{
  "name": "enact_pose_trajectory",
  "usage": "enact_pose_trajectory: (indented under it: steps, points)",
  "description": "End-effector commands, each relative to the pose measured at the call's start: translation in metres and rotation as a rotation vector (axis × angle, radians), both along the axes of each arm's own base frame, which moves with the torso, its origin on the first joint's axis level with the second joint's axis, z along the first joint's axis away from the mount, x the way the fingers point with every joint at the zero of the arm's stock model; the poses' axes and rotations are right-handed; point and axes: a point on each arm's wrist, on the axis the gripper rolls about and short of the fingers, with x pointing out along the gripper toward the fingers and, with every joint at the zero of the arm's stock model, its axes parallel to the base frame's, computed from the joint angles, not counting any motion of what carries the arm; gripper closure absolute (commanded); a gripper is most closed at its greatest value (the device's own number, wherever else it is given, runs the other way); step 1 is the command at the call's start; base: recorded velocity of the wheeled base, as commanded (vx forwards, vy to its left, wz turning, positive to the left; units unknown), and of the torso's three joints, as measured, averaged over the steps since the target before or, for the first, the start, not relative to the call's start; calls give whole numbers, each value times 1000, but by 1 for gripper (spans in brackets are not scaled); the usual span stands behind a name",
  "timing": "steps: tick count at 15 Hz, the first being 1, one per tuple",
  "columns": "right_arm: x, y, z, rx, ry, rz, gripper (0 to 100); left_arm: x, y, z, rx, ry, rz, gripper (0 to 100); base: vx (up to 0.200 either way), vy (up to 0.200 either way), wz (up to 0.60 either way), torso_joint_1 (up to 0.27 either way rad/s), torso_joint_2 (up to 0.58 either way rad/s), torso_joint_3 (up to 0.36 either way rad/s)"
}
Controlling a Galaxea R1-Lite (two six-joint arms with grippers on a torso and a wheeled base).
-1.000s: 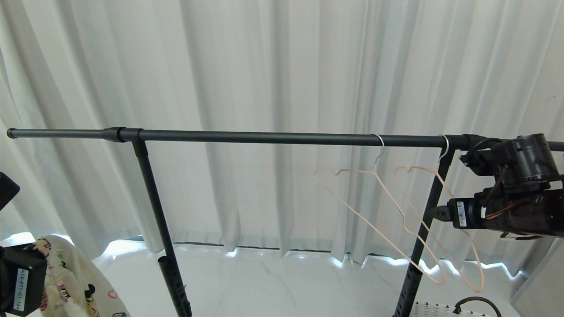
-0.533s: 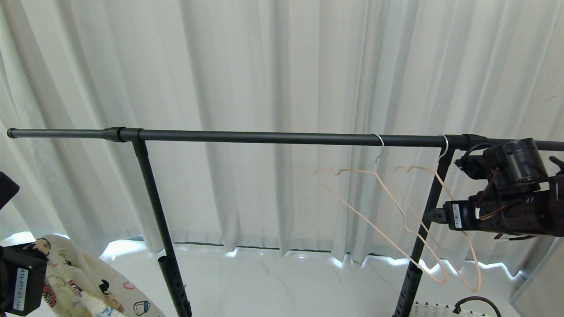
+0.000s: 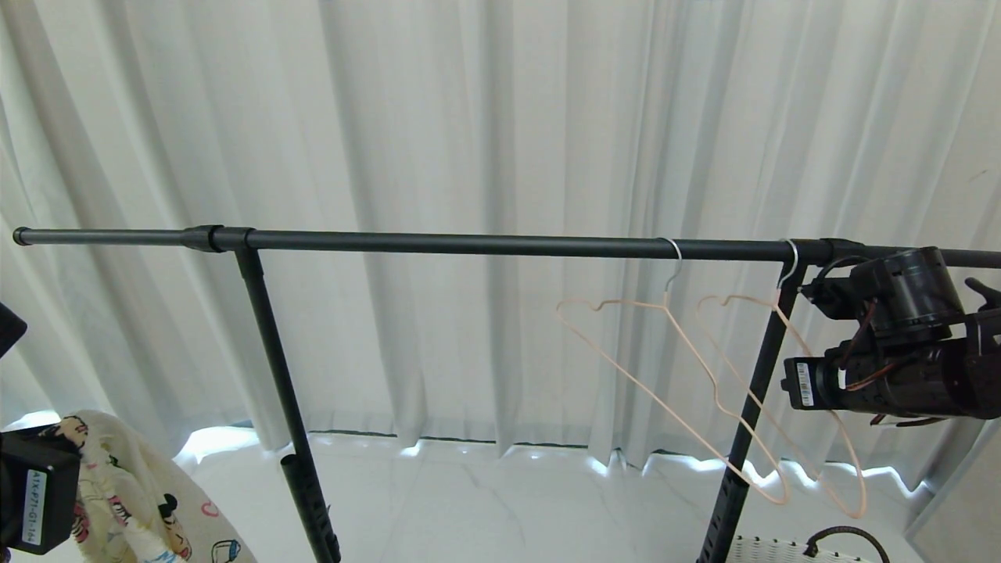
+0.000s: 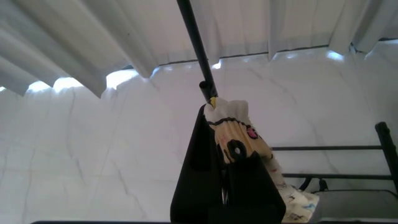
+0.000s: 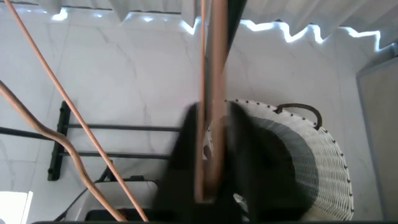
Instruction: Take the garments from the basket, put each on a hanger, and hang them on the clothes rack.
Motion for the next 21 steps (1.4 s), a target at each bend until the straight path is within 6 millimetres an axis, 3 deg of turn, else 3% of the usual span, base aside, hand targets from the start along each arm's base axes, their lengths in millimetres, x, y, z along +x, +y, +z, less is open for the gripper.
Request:
enact_pose_trajectory:
  steps: [1, 10, 15, 21]
  points:
    - [-1, -1, 2, 2, -8, -1, 100, 0, 0, 0, 0, 1, 0, 100, 0, 0, 0, 0, 0, 0]
    - [-20, -5, 28, 59, -150, 12, 100, 0, 0, 0, 0, -2, 0, 100, 0, 0, 0, 0, 0, 0]
    - [-41, -11, 27, 118, -246, 52, 100, -3, 1, 1, -3, -14, 0, 100, 0, 0, 0, 0, 0, 0]
    - [-84, -25, 23, 102, -270, 66, 100, -3, 1, 2, -2, -14, 1, 100, -33, 0, 0, 0, 0, 0]
